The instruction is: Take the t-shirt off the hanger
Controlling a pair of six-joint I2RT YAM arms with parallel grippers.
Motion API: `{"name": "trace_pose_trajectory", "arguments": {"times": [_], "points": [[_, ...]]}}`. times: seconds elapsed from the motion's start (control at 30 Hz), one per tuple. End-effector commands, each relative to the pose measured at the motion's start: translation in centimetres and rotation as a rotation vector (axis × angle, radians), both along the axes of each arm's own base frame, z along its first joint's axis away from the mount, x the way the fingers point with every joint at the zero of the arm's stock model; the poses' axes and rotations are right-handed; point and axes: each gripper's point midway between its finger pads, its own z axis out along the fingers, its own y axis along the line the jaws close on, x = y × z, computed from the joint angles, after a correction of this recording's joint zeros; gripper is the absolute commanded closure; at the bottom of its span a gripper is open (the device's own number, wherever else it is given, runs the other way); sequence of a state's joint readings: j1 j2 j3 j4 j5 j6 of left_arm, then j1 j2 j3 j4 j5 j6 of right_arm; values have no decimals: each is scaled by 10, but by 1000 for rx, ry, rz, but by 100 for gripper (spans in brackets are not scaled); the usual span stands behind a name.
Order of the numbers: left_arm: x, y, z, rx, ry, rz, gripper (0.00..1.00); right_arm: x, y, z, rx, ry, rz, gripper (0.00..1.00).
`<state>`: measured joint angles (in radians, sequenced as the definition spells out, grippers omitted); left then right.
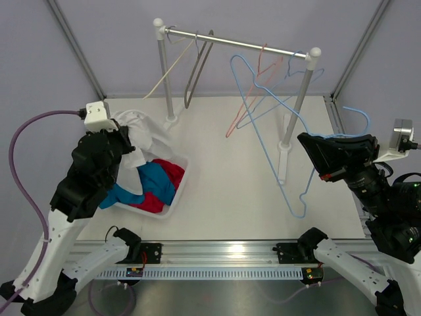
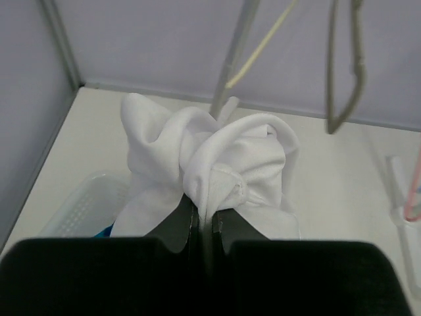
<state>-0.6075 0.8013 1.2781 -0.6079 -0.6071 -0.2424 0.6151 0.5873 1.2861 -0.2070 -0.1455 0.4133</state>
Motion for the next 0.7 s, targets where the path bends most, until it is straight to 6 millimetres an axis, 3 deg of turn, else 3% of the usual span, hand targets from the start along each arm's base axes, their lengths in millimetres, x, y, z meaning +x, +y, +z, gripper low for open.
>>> {"name": "trace_pose_trajectory", "arguments": {"times": [0.0, 0.03, 0.17, 0.3, 0.37, 0.47, 0.5, 0.6, 0.67], "points": [[17, 9, -16, -21, 35, 10, 100, -5, 3, 9, 15, -25, 32, 100], [20, 22, -13, -30, 27, 50, 100, -5, 4, 7, 4, -16, 36, 100], [11, 29, 16, -55, -34, 42, 100, -2, 8, 9, 3, -15, 43, 100], [10, 25, -8, -54, 37, 22, 100, 4, 17, 8, -2, -8, 68, 100], [-1, 23, -15, -98, 43, 12, 100, 9, 23, 6, -11, 3, 75, 100], [-20, 29, 11, -137, -35, 5, 100, 13, 26, 6, -19, 9, 77, 100], [-31, 37, 37, -153, -95, 22, 100, 15, 27, 6, -22, 11, 77, 100], [-46, 47, 64, -143, -136, 44, 100, 17, 29, 7, -17, 9, 82, 100], [-47, 50, 65, -131, -124, 53, 100, 19, 31, 7, -16, 12, 83, 100]]}}
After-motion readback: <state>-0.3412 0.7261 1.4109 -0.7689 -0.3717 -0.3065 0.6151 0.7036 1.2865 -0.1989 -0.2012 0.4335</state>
